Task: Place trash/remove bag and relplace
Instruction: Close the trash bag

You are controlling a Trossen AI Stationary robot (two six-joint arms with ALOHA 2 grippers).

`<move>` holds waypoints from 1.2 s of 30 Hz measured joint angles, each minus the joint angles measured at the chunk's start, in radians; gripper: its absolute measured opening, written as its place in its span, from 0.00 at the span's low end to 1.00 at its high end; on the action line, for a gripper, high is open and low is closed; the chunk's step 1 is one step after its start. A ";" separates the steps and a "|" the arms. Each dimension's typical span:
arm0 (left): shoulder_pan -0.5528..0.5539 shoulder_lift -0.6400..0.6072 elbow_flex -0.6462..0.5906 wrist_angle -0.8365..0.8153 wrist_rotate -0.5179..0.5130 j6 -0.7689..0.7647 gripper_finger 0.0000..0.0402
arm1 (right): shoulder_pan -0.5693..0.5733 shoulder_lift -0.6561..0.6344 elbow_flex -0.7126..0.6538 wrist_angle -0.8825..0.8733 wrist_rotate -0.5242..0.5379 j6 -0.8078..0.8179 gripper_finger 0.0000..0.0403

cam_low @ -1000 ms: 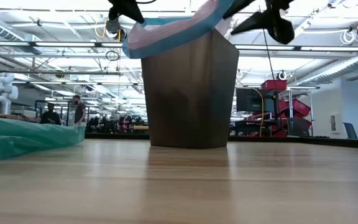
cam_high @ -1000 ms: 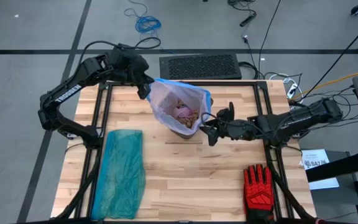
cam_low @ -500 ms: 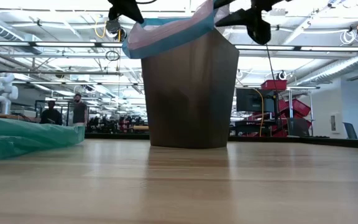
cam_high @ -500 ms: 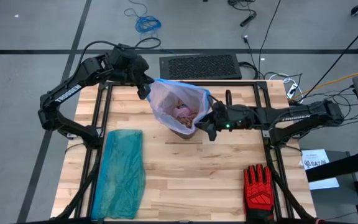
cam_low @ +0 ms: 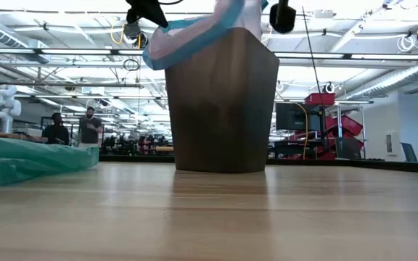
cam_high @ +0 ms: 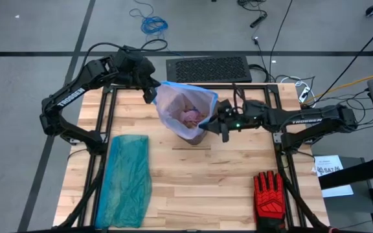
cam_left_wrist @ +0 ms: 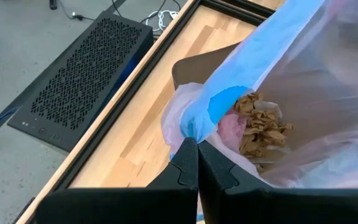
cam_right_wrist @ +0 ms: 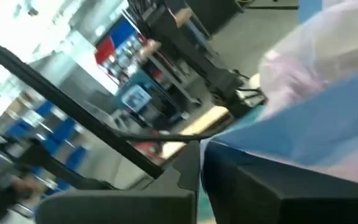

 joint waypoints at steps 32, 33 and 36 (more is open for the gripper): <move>0.000 -0.016 0.000 -0.048 -0.061 0.009 0.00 | 0.068 0.039 0.374 -0.602 0.076 0.268 0.33; 0.000 -0.022 0.000 -0.048 -0.061 0.009 0.00 | 0.069 0.039 0.374 -0.622 0.077 0.270 0.36; 0.000 -0.035 0.000 -0.048 -0.060 0.007 0.00 | 0.069 0.039 0.374 -0.660 0.070 0.272 0.46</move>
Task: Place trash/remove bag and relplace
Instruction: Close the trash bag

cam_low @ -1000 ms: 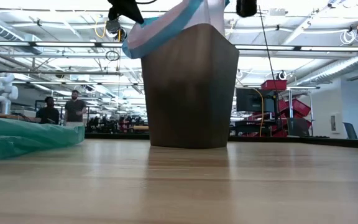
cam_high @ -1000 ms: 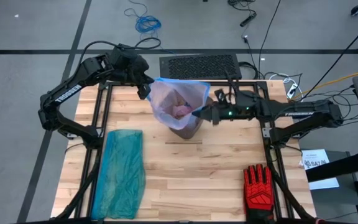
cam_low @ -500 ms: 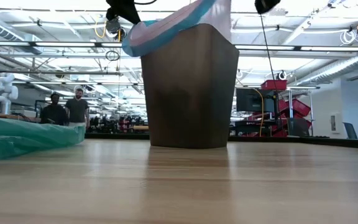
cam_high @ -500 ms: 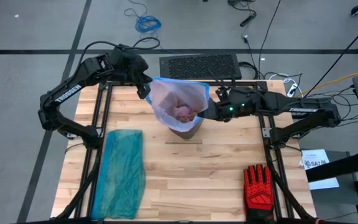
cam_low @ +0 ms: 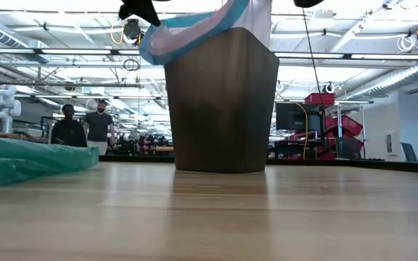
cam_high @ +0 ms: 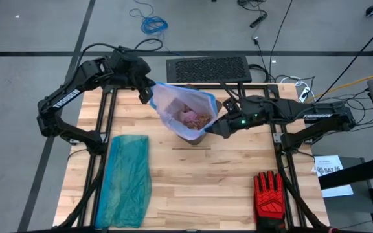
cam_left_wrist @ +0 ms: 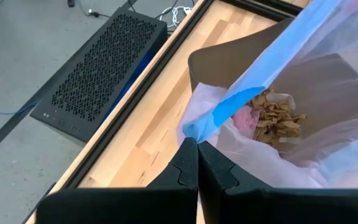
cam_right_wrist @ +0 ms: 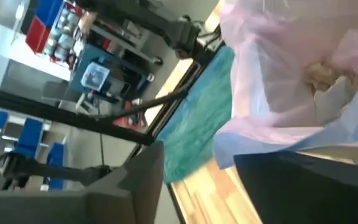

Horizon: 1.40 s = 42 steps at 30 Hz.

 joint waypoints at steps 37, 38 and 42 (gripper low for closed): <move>-0.001 -0.050 0.000 -0.041 0.012 -0.034 0.00 | 0.053 0.103 -0.001 -0.252 0.116 -0.450 0.53; -0.001 -0.050 0.000 -0.039 0.012 -0.034 0.00 | 0.051 0.122 -0.001 -0.201 0.116 -0.472 0.52; -0.001 -0.050 0.000 -0.040 0.012 -0.034 0.00 | 0.033 0.190 -0.001 -0.047 0.115 -0.512 0.49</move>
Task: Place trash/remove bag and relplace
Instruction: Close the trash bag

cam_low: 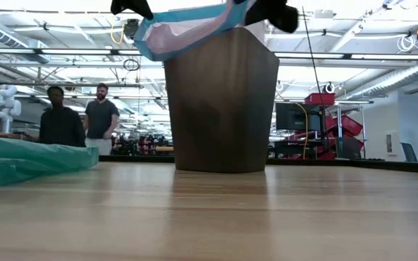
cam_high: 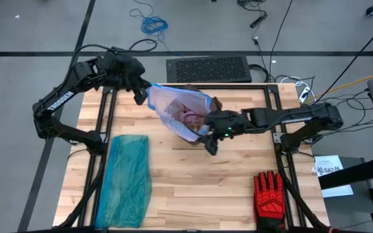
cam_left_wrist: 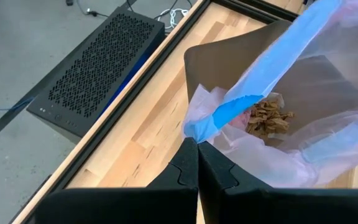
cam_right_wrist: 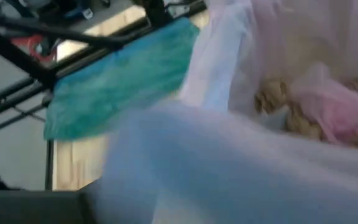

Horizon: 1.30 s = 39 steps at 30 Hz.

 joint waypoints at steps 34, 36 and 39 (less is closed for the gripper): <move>-0.114 0.000 0.000 -0.008 -0.136 -0.026 0.00 | -0.081 -0.021 0.000 0.456 -0.060 1.216 0.00; -0.137 0.000 0.000 -0.008 -0.174 -0.027 0.00 | -0.100 -0.005 0.000 0.441 -0.111 1.204 0.00; -0.167 0.000 0.000 -0.006 -0.222 -0.027 0.00 | -0.120 0.030 0.000 0.425 -0.187 1.182 0.00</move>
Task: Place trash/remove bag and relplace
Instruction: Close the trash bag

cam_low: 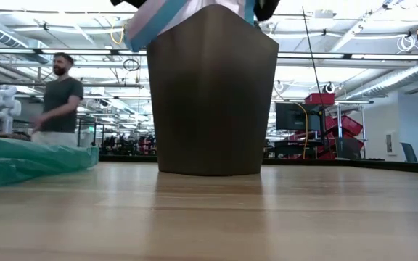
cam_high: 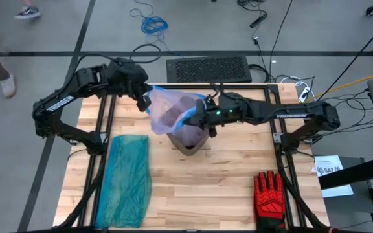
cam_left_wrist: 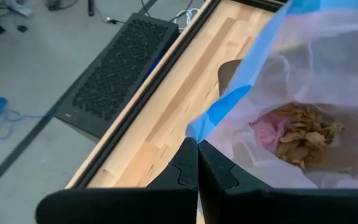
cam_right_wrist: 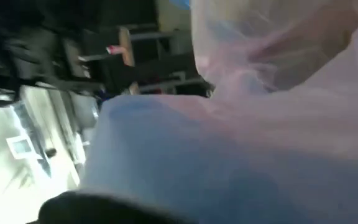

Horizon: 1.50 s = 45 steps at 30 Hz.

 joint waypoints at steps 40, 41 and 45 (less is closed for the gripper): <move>-0.121 -0.167 0.000 0.002 -0.090 0.081 0.00 | -0.018 -0.048 0.000 -0.022 -0.283 -0.505 0.45; -0.121 -0.167 0.000 0.002 -0.090 0.081 0.00 | -0.018 -0.059 0.000 -0.018 -0.286 -0.506 0.48; -0.121 -0.167 0.000 0.012 -0.090 0.081 0.00 | -0.023 -0.111 0.000 0.036 -0.313 -0.498 0.60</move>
